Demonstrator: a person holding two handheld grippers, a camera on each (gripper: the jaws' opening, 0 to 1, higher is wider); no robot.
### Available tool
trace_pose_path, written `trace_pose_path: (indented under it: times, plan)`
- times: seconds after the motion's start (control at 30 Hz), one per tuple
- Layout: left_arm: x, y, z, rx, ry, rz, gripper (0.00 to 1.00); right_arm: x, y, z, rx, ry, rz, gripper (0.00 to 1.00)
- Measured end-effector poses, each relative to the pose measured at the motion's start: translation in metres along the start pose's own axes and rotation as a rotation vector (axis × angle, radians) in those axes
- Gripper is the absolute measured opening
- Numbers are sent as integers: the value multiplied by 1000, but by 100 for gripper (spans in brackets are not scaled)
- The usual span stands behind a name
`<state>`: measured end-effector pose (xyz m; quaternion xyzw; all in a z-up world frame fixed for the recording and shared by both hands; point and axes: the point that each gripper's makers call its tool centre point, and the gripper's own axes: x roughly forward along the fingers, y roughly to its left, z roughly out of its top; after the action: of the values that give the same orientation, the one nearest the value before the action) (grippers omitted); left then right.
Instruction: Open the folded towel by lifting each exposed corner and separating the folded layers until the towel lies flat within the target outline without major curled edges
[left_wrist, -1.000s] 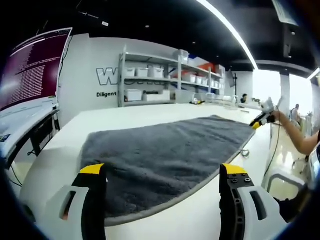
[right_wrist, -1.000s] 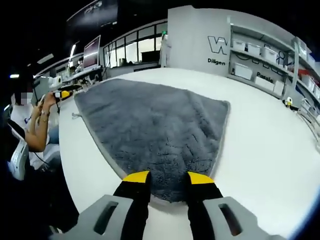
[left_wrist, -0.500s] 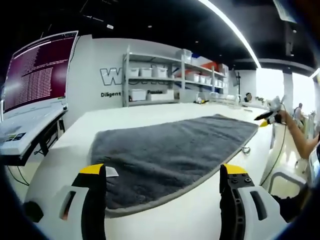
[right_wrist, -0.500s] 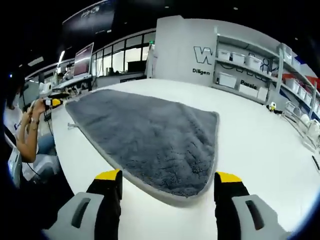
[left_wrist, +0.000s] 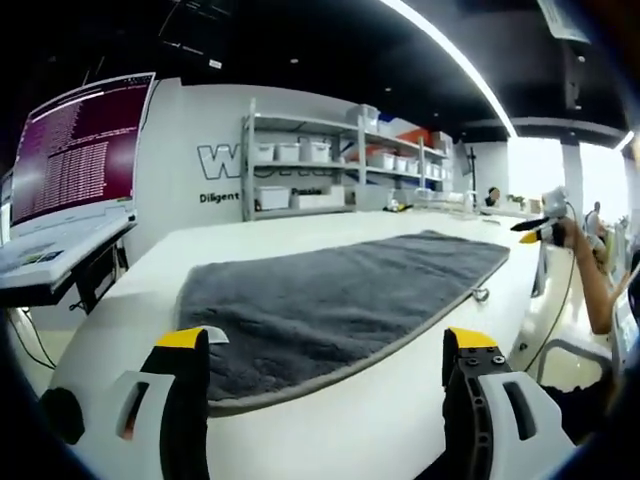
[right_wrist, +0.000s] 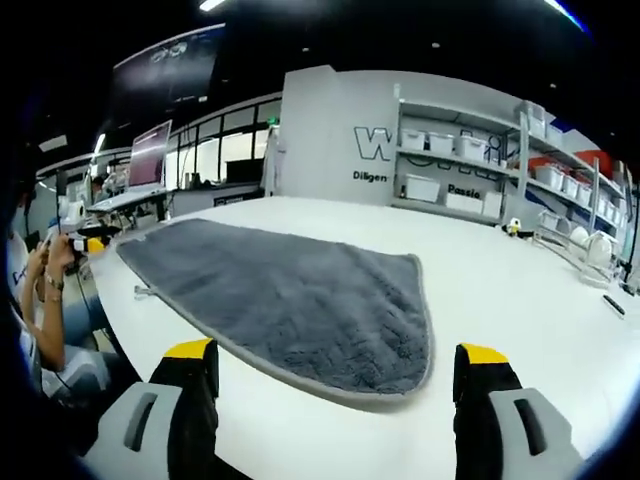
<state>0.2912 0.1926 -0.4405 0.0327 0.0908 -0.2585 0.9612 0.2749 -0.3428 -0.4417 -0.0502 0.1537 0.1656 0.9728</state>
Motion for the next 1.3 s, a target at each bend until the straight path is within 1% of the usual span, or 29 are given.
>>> trace_pose_path:
  times: [0.07,0.2,0.27,0.37,0.47,0.6,0.7,0.77,0.8,0.87,0.97,1.0,1.13,1.3]
  plan:
    - [-1,-3,3,8,-5,-4,95,-4,5,5,-17,-27,-3,99]
    - [-3,-12,9,33,-19,-26,95,-6,12,8,-55,-20,-15,99]
    - [-3,-17,8,41,-13,-43,95,-5,12,8,-60,-15,-13,99]
    - [-2,-21,4,53,-2,-50,95,-2,13,4,-66,4,-7,99]
    - [-1,-21,1,58,15,-56,95,-1,12,3,-57,3,-2,99]
    - [-2,-16,4,52,2,-35,95,2,13,2,-42,-5,0,99]
    - [-2,-13,5,35,1,-17,95,2,17,-1,-57,21,3,99]
    - [-3,-12,5,33,-1,-11,95,2,18,-2,-61,22,6,99]
    - [-3,-10,6,29,-4,-2,95,1,19,-2,-43,21,7,99]
    - [-4,-10,6,25,-7,5,95,0,19,-2,-39,20,9,99]
    - [-4,-9,7,23,-8,8,95,-1,20,-3,-38,19,11,97]
    - [-5,-9,8,16,-10,15,95,-4,25,-6,-57,11,12,97]
    - [-6,-10,8,18,-6,21,95,-7,28,-9,-39,-11,21,97]
    - [-5,-15,8,25,-5,10,95,-5,26,-11,-47,10,16,95]
